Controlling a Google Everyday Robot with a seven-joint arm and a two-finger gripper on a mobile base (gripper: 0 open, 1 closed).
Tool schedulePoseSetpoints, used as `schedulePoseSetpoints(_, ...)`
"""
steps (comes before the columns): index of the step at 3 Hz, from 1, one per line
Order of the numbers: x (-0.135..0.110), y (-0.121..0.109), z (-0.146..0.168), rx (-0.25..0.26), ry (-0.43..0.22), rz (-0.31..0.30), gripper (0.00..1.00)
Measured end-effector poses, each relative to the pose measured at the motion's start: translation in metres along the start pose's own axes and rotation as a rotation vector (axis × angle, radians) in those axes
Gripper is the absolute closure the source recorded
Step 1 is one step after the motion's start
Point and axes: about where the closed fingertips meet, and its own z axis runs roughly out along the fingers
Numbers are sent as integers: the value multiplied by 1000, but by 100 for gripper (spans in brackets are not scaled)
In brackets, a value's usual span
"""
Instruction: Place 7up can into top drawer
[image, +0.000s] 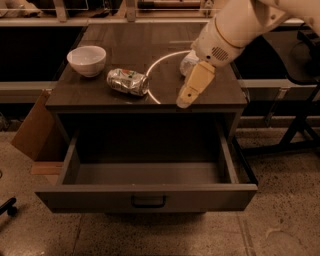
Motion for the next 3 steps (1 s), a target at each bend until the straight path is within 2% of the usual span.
schedulePoseSetpoints(1, -19, -18, 28, -14, 9, -7, 0)
schedulePoseSetpoints(3, -52, -54, 95, -40, 6, 29, 0)
